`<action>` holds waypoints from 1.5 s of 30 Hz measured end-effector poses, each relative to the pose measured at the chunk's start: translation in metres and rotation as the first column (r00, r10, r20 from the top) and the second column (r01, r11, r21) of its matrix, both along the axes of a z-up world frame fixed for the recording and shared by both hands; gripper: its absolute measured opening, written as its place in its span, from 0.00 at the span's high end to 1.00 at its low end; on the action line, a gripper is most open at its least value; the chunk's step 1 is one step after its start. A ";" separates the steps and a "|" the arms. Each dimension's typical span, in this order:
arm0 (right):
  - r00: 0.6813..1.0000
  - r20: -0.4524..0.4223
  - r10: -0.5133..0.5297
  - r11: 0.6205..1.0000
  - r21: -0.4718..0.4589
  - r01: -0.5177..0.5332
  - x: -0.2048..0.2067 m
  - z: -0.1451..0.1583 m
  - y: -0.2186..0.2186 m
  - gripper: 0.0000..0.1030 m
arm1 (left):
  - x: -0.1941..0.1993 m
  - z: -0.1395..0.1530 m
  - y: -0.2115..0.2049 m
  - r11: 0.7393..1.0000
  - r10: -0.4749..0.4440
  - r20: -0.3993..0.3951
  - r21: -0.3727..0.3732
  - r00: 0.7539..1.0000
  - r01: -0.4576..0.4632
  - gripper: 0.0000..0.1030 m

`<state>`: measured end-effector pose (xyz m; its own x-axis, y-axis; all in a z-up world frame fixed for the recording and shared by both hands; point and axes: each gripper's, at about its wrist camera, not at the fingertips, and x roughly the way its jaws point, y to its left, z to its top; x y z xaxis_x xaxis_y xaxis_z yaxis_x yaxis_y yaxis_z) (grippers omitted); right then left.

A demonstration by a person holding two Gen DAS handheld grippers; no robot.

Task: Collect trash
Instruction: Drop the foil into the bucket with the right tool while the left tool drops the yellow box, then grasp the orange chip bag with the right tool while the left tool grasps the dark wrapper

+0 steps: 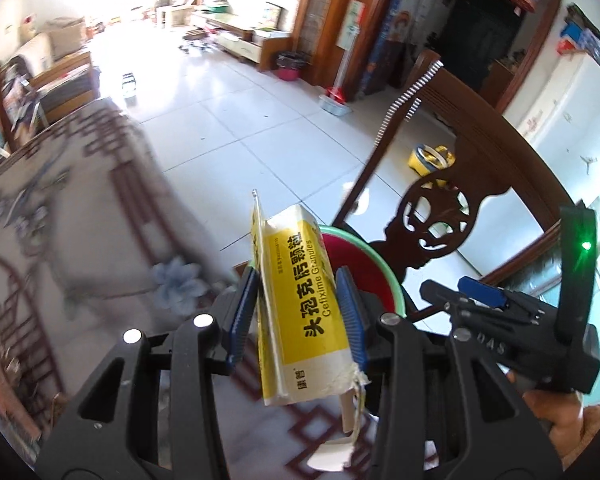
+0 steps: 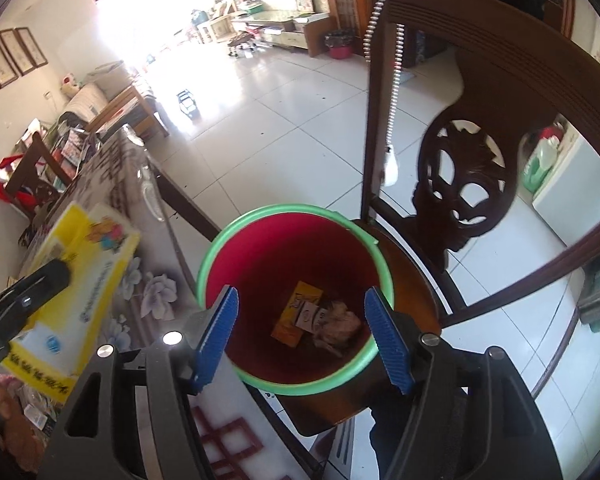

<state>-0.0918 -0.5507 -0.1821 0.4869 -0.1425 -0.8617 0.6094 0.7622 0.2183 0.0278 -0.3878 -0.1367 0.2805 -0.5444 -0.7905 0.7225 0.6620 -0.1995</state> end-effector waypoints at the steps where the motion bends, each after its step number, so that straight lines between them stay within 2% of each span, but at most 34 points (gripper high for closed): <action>1: 1.000 -0.001 -0.004 1.000 0.000 0.004 -0.003 0.001 -0.001 0.37 | -0.002 -0.002 -0.008 1.000 -0.018 0.001 0.001 1.000 0.018 0.62; 9: 1.000 -0.008 -0.022 1.000 0.002 0.022 -0.018 0.002 -0.005 0.37 | -0.008 -0.012 -0.040 0.997 -0.074 0.001 0.006 0.997 0.074 0.57; 11: 1.000 -0.010 -0.024 1.000 0.003 0.024 -0.021 0.002 -0.005 0.37 | -0.007 -0.014 -0.044 0.997 -0.076 0.002 0.005 0.997 0.076 0.43; 12: 1.000 -0.010 -0.025 1.000 0.003 0.025 -0.022 0.002 -0.005 0.37 | -0.007 -0.015 -0.045 0.997 -0.073 0.009 0.003 0.997 0.073 0.32; 18: 1.000 -0.001 -0.021 1.000 0.005 0.021 -0.023 0.004 0.002 0.37 | -0.007 0.001 -0.033 0.998 -0.062 0.022 -0.018 0.998 0.063 0.30; 25: 0.998 0.042 0.055 0.998 -0.009 -0.055 -0.008 0.022 0.042 0.37 | -0.013 0.038 0.029 0.998 0.004 0.055 -0.060 0.998 -0.001 0.25; 29: 0.990 0.052 0.134 0.991 -0.019 -0.133 0.005 0.032 0.080 0.37 | -0.015 0.054 0.083 0.993 0.085 0.055 -0.087 0.995 -0.080 0.24; 33: 0.970 0.058 0.235 0.972 -0.018 -0.235 0.018 0.038 0.123 0.37 | -0.012 0.058 0.142 0.983 0.170 0.063 -0.078 0.983 -0.165 0.24; 35: 0.946 0.054 0.319 0.948 -0.007 -0.319 0.026 0.039 0.152 0.31 | -0.009 0.058 0.174 0.975 0.219 0.074 -0.063 0.973 -0.214 0.24; 37: 0.916 0.045 0.398 0.917 0.001 -0.399 0.031 0.038 0.179 0.30 | -0.006 0.054 0.203 0.965 0.262 0.091 -0.041 0.961 -0.259 0.23; 39: 0.869 0.032 0.493 0.868 0.050 -0.494 0.036 0.032 0.213 0.30 | 0.000 0.045 0.234 0.948 0.316 0.111 0.008 0.942 -0.319 0.23; 41: 0.823 0.017 0.568 0.816 0.116 -0.566 0.038 0.022 0.242 0.30 | 0.005 0.037 0.262 0.927 0.371 0.093 0.029 0.924 -0.375 0.23; 43: 0.778 0.008 0.628 0.756 0.234 -0.612 0.039 0.005 0.270 0.30 | 0.009 0.031 0.285 0.909 0.411 0.084 0.038 0.908 -0.415 0.23; 45: 0.758 -0.006 0.652 0.710 0.357 -0.607 0.040 -0.015 0.289 0.30 | 0.012 0.024 0.305 0.890 0.450 0.077 0.046 0.890 -0.454 0.23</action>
